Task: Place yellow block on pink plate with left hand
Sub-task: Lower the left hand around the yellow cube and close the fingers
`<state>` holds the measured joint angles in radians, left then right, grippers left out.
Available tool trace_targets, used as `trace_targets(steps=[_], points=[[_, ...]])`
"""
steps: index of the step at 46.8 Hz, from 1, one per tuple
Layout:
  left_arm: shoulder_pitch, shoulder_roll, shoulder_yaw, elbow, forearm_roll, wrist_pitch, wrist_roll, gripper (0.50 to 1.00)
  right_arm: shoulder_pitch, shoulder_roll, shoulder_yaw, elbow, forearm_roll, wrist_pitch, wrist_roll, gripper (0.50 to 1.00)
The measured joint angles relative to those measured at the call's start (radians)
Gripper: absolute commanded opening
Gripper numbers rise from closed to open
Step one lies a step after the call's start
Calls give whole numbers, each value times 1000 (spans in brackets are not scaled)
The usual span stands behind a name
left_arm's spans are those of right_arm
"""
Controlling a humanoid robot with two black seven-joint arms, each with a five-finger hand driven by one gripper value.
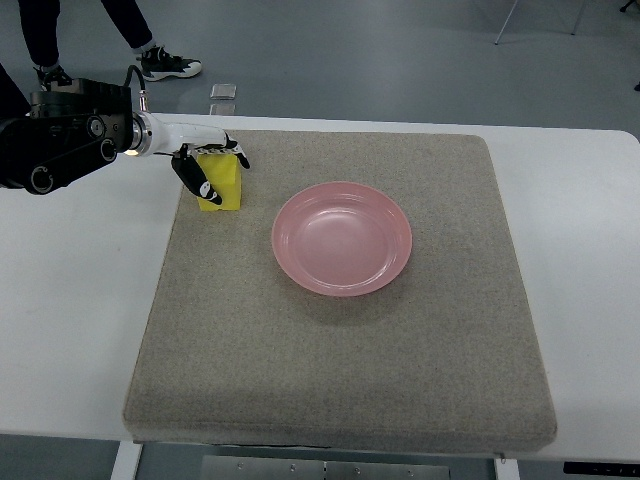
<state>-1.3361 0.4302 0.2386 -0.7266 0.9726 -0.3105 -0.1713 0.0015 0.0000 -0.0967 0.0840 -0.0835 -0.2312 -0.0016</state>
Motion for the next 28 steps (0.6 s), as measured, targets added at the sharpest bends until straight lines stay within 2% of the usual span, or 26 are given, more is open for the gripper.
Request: trace_targets(steps=[2,3,28], points=[[1,0,0,2,0,4,0,523,0,0,0,0,0,0,0,924],[1,-1,1,3,0,8,0,500,0,0,0,0,0,0,0,924],[-13,-10,-20,3,-8,82,0,500,0,0,0,0,0,0,0,924]])
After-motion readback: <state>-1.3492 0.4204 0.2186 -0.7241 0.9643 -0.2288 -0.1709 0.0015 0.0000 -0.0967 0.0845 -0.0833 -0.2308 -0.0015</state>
